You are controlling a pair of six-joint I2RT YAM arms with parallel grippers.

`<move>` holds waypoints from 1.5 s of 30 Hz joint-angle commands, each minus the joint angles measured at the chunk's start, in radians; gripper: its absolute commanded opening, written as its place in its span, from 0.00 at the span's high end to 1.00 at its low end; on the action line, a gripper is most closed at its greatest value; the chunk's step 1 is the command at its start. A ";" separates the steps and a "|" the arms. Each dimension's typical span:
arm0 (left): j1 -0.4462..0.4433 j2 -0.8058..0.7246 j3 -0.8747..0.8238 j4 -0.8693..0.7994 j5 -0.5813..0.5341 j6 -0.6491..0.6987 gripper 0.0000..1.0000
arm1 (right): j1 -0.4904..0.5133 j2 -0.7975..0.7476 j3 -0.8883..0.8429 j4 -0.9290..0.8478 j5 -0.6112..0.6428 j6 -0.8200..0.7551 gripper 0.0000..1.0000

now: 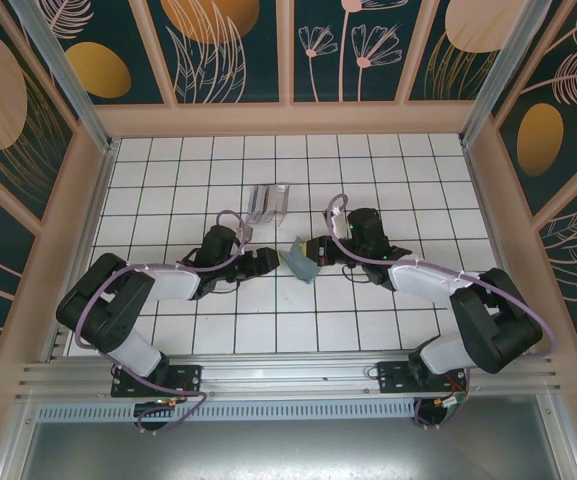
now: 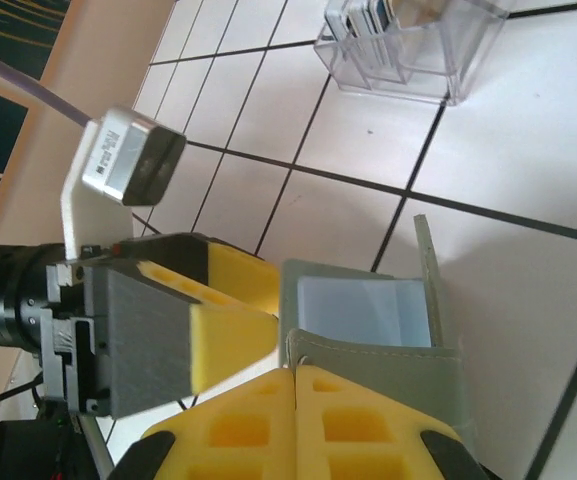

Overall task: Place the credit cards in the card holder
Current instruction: Open the card holder at the center of the table.

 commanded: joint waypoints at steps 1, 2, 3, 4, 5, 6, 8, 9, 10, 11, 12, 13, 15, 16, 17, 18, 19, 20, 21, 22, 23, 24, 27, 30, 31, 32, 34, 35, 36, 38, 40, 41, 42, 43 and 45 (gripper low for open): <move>0.005 0.018 -0.007 0.104 0.067 -0.072 0.23 | -0.035 -0.018 -0.020 0.066 -0.120 0.019 1.00; 0.006 0.038 -0.007 0.151 0.090 -0.104 0.23 | -0.041 -0.015 -0.019 0.064 -0.125 0.019 1.00; 0.005 0.057 -0.008 0.188 0.106 -0.129 0.23 | -0.046 -0.010 -0.015 0.058 -0.129 0.017 1.00; 0.006 0.072 -0.008 0.219 0.117 -0.148 0.24 | -0.049 -0.006 -0.013 0.050 -0.129 0.013 1.00; 0.005 0.087 -0.006 0.239 0.127 -0.159 0.26 | -0.053 -0.003 -0.010 0.039 -0.128 0.007 1.00; 0.006 0.100 -0.001 0.249 0.134 -0.165 0.29 | -0.059 0.004 -0.011 0.032 -0.126 0.004 1.00; 0.005 0.109 0.001 0.264 0.148 -0.169 0.41 | -0.070 0.011 -0.018 0.031 -0.130 0.005 1.00; 0.006 0.110 0.003 0.264 0.151 -0.166 0.46 | -0.075 0.013 -0.024 0.036 -0.133 0.007 1.00; 0.006 0.107 0.005 0.260 0.153 -0.159 0.54 | -0.080 0.015 -0.031 0.041 -0.135 0.009 1.00; 0.005 0.101 0.012 0.244 0.152 -0.148 0.60 | -0.083 0.017 -0.040 0.046 -0.133 0.008 1.00; 0.006 0.096 0.018 0.223 0.152 -0.136 0.62 | -0.086 0.019 -0.047 0.049 -0.131 0.008 1.00; 0.006 0.087 0.028 0.197 0.154 -0.118 0.63 | -0.091 0.024 -0.055 0.052 -0.127 0.009 1.00; 0.007 0.073 0.046 0.163 0.157 -0.092 0.63 | -0.099 0.040 -0.067 0.058 -0.124 0.011 1.00; 0.006 0.065 0.052 0.151 0.160 -0.082 0.63 | -0.105 0.051 -0.073 0.061 -0.120 0.015 1.00; 0.007 0.059 0.059 0.140 0.165 -0.075 0.63 | -0.110 0.062 -0.080 0.064 -0.116 0.020 1.00; 0.007 0.055 0.063 0.132 0.170 -0.067 0.64 | -0.115 0.072 -0.083 0.066 -0.111 0.024 1.00; 0.007 0.054 0.067 0.126 0.174 -0.059 0.65 | -0.119 0.084 -0.086 0.067 -0.108 0.029 1.00; 0.006 0.053 0.070 0.121 0.176 -0.055 0.67 | -0.124 0.097 -0.089 0.072 -0.109 0.032 1.00; 0.007 0.054 0.075 0.114 0.178 -0.050 0.70 | -0.127 0.106 -0.091 0.076 -0.112 0.036 1.00; 0.007 0.059 0.079 0.107 0.179 -0.042 0.74 | -0.129 0.116 -0.094 0.086 -0.115 0.040 1.00; 0.007 0.064 0.084 0.103 0.181 -0.039 0.76 | -0.129 0.126 -0.095 0.095 -0.118 0.044 1.00; 0.007 0.069 0.088 0.101 0.184 -0.037 0.78 | -0.129 0.132 -0.097 0.102 -0.120 0.047 1.00; 0.007 0.086 0.106 0.074 0.181 -0.016 0.84 | -0.129 0.147 -0.098 0.112 -0.127 0.054 1.00; 0.008 0.099 0.130 0.010 0.153 0.022 0.90 | -0.129 0.148 -0.097 0.106 -0.123 0.053 1.00; 0.007 0.102 0.134 -0.002 0.149 0.032 0.92 | -0.129 0.146 -0.097 0.103 -0.119 0.051 1.00; 0.006 0.104 0.135 -0.004 0.147 0.034 0.92 | -0.129 0.146 -0.097 0.098 -0.112 0.048 1.00; 0.007 0.103 0.139 -0.004 0.151 0.035 0.92 | -0.131 0.148 -0.097 0.089 -0.099 0.042 1.00; 0.008 0.100 0.140 -0.005 0.154 0.036 0.92 | -0.131 0.151 -0.097 0.087 -0.093 0.040 1.00; 0.007 0.097 0.142 -0.008 0.155 0.037 0.92 | -0.131 0.154 -0.098 0.089 -0.091 0.039 1.00; 0.006 0.090 0.149 -0.029 0.139 0.039 0.94 | -0.131 0.166 -0.100 0.095 -0.082 0.042 1.00; 0.007 0.086 0.149 -0.043 0.125 0.037 1.00 | -0.131 0.178 -0.102 0.099 -0.080 0.044 1.00; 0.009 0.085 0.149 -0.047 0.120 0.037 1.00 | -0.130 0.184 -0.101 0.100 -0.078 0.043 1.00; 0.008 0.083 0.149 -0.050 0.119 0.034 1.00 | -0.131 0.186 -0.100 0.094 -0.070 0.041 1.00; 0.008 0.080 0.147 -0.050 0.114 0.031 1.00 | -0.131 0.186 -0.096 0.074 -0.051 0.036 0.95; 0.009 0.070 0.140 -0.057 0.099 0.023 1.00 | -0.132 0.166 -0.089 0.034 -0.010 0.012 0.84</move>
